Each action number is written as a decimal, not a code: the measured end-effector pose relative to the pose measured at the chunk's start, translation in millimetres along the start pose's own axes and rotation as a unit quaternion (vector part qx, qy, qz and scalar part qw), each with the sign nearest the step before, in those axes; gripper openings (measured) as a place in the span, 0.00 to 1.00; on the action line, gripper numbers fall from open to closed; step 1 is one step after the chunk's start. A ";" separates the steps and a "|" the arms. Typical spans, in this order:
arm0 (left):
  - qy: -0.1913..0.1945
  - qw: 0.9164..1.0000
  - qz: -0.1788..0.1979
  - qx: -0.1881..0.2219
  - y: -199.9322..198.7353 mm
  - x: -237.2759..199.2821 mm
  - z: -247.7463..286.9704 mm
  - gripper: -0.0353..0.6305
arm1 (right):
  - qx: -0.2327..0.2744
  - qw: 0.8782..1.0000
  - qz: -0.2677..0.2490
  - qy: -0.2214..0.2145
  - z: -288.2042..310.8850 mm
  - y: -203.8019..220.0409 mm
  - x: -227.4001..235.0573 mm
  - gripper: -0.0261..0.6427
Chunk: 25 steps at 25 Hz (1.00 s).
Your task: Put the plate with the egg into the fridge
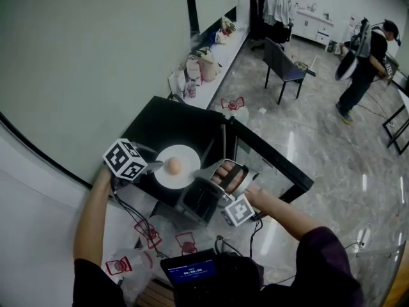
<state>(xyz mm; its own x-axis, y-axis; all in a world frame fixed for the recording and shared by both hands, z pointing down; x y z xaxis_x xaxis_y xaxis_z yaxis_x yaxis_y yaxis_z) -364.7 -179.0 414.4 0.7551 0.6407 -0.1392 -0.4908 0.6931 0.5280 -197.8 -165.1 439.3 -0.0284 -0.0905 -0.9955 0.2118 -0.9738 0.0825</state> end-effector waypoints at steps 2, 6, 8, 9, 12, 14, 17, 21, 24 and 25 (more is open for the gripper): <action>0.004 1.000 0.010 0.001 -4.0 6.3 4.1 0.20 | -0.002 1.000 -0.006 0.003 0.8 0.4 -2.2 0.10; -0.013 1.000 0.026 0.007 -6.6 9.4 7.2 0.20 | 0.005 0.999 -0.027 0.023 0.3 -2.6 -5.0 0.09; -0.034 0.999 0.038 0.020 -10.9 12.4 4.3 0.20 | 0.004 0.999 -0.040 0.028 -2.1 -3.3 -5.8 0.08; -0.045 0.998 0.044 0.029 -14.2 14.8 2.2 0.20 | 0.003 0.999 -0.044 0.029 -3.4 -3.4 -5.9 0.08; -0.088 0.992 0.072 0.057 -23.8 23.2 -4.3 0.20 | -0.002 0.998 -0.053 0.031 -5.7 -3.0 -8.0 0.07; -0.112 0.987 0.090 0.076 -29.0 31.0 -9.1 0.20 | -0.007 0.998 -0.058 0.030 -7.3 -1.8 -10.7 0.07; -0.137 0.979 0.106 0.104 -36.9 48.9 -19.7 0.19 | -0.013 0.998 -0.060 0.031 -13.7 -3.1 -10.8 0.07; -0.174 0.965 0.142 0.134 -47.7 85.6 -33.1 0.07 | -0.027 0.997 -0.062 0.038 -26.3 -10.7 -5.3 0.07; -0.193 0.955 0.164 0.157 -52.4 115.1 -31.2 0.07 | -0.046 0.996 -0.061 0.044 -37.3 -13.9 -2.5 0.07; -0.191 0.953 0.168 0.165 -51.9 124.4 -28.1 0.07 | -0.052 0.996 -0.061 0.046 -41.2 -14.9 -2.1 0.07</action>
<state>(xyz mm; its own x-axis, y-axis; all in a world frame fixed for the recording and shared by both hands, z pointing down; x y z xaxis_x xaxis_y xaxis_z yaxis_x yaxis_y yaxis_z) -257.5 -126.0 346.1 0.7133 0.5973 0.3666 -0.6176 0.2884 0.7317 -160.6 -141.8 438.2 0.0277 0.0510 -0.9983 0.3128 -0.9490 -0.0398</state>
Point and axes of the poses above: the fingertips, and each gripper's own axes: z forward along the fingers, x to its right, y out of its underside, the point moved 3 cm from there along -z, backward along the fingers, and after that the axes turned 11 degrees about y, right-handed, at the moved point
